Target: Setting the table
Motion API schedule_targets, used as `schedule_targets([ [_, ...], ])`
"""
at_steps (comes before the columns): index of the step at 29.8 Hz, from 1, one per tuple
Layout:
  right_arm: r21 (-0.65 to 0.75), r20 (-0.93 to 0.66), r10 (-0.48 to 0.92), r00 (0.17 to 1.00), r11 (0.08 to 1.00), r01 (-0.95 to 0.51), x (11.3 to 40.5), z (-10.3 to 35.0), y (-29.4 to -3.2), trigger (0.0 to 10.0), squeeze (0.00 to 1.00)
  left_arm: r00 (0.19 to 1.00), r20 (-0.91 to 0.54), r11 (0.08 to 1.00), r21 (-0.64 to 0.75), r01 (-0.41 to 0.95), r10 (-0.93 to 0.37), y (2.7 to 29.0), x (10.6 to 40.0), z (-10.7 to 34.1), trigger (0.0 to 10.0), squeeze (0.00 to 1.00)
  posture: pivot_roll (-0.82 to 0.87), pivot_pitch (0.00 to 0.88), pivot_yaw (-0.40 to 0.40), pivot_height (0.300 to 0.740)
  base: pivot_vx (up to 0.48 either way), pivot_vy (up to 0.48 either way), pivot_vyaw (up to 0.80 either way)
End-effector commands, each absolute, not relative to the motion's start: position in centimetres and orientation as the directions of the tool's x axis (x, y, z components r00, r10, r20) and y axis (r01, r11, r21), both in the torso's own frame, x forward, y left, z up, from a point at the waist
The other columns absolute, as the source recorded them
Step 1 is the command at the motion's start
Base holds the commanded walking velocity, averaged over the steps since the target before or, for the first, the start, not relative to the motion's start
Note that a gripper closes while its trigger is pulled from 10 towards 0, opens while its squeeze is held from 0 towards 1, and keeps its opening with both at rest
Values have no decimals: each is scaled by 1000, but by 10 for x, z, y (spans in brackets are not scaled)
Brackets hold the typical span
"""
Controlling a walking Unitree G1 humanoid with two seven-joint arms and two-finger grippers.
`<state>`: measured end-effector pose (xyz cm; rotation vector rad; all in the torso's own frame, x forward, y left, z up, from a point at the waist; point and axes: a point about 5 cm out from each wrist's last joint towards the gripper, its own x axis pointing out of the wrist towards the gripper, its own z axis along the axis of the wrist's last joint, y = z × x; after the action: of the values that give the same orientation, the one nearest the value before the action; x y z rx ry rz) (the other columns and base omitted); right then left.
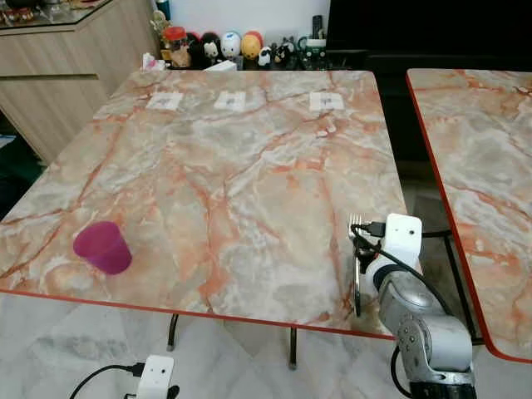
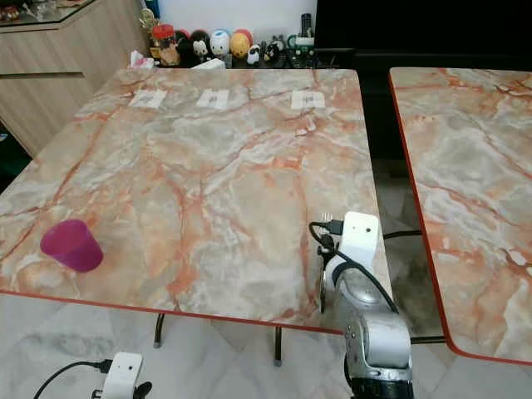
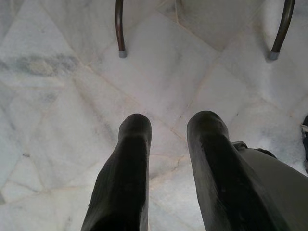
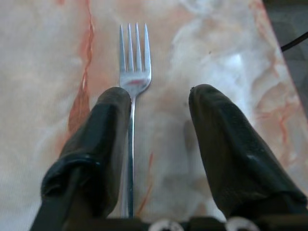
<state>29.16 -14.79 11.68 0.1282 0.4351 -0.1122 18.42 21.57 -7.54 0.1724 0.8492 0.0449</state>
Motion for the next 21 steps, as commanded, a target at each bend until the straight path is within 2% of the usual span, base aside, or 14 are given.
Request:
schedule_targets([
  [1,119,-449,-63,891,985,129,291,113,-145,10000,1000,634,-766,986,166,30,110,216,178,-79,10000,0,-116,77,43,740,0,0,0],
  [6,144,-453,-1,891,987,74,293,112,-137,10000,980,635,-765,985,167,34,108,215,177,-79,10000,0,-116,72,43,740,0,0,0],
  [7,146,-453,6,891,987,68,294,113,-136,10000,784,635,-765,985,167,34,108,215,177,-79,10000,0,-116,72,43,740,0,0,0],
  [8,147,-453,8,891,987,66,295,113,-135,10000,0,636,-764,985,167,33,108,215,177,-79,10000,0,-115,73,43,740,0,0,0],
  [21,106,-487,-47,872,988,112,298,106,-146,10000,0,633,-766,986,165,28,110,215,178,-79,10000,0,-114,95,40,740,0,0,0],
])
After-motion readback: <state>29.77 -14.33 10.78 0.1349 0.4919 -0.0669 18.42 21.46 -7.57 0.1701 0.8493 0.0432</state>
